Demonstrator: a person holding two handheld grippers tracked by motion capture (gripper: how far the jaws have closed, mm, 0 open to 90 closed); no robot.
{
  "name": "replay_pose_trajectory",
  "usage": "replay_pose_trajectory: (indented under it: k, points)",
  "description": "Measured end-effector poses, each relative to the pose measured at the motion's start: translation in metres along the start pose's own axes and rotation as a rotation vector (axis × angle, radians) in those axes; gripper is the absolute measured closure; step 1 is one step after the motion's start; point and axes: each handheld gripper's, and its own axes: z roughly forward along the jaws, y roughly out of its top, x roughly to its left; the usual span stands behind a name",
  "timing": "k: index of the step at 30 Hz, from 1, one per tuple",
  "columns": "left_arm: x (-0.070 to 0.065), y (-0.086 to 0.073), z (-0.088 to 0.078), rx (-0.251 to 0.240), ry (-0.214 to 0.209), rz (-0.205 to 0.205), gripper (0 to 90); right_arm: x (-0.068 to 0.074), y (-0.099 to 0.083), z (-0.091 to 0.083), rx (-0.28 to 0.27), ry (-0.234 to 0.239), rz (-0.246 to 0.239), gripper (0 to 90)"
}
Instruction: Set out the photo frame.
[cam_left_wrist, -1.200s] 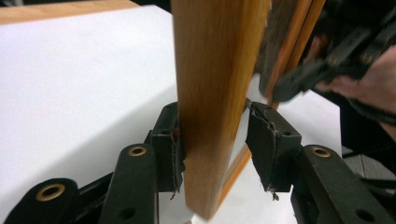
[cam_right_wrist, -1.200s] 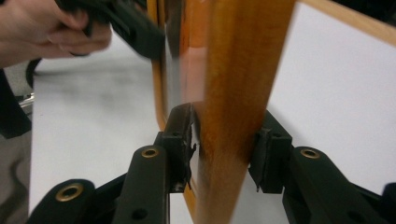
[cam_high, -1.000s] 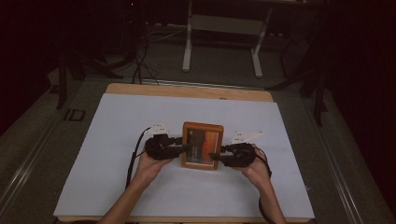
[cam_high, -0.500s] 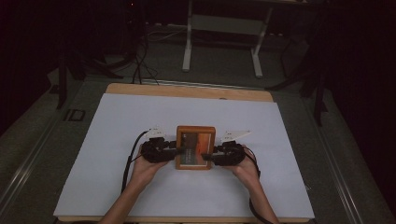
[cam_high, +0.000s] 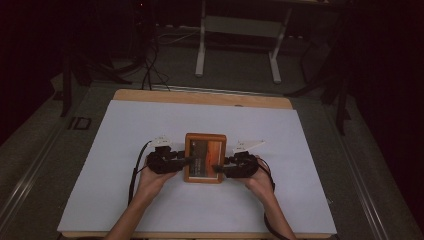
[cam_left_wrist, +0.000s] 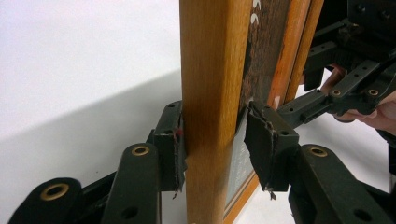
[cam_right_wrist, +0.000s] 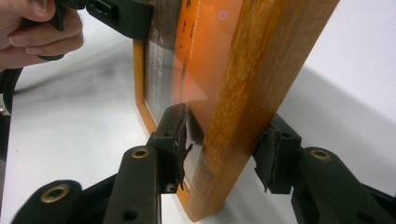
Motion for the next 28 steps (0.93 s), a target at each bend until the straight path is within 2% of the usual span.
replay_pose_trajectory:
  k: [4,6,12,15,19,23,25,26,27,28]
  points:
    - [0.001,0.000,0.000,0.022,-0.002,-0.002,58.6,-0.001,-0.001,0.000,-0.003,0.003,0.005,56.7]
    - [0.002,-0.001,0.000,0.025,-0.006,-0.003,54.8,-0.001,-0.001,0.001,0.000,-0.004,0.002,55.6]
    - [0.003,-0.001,-0.001,0.028,-0.005,-0.018,46.9,-0.002,0.000,-0.002,0.005,0.003,0.005,46.0]
    - [0.005,0.000,-0.004,0.018,-0.007,-0.026,44.9,-0.003,0.002,-0.009,-0.011,-0.005,0.005,42.5]
    - [0.007,0.002,-0.014,0.000,0.011,-0.021,43.4,-0.004,0.004,-0.025,-0.037,-0.029,0.002,40.1]
    - [0.013,0.004,-0.027,-0.026,0.053,-0.030,42.5,-0.009,0.000,-0.043,-0.052,-0.072,0.008,38.9]
    - [0.018,0.005,-0.035,-0.027,0.102,-0.037,42.3,-0.013,-0.004,-0.051,-0.050,-0.101,0.019,38.4]
    - [0.020,0.005,-0.038,-0.018,0.140,-0.036,42.2,-0.016,-0.006,-0.055,-0.048,-0.119,0.025,38.0]
    - [0.020,0.005,-0.038,-0.018,0.140,-0.036,42.1,-0.016,-0.006,-0.055,-0.048,-0.119,0.025,38.0]
    - [0.027,0.005,-0.043,0.019,0.248,-0.052,42.1,-0.019,-0.009,-0.059,-0.043,-0.140,0.032,37.6]
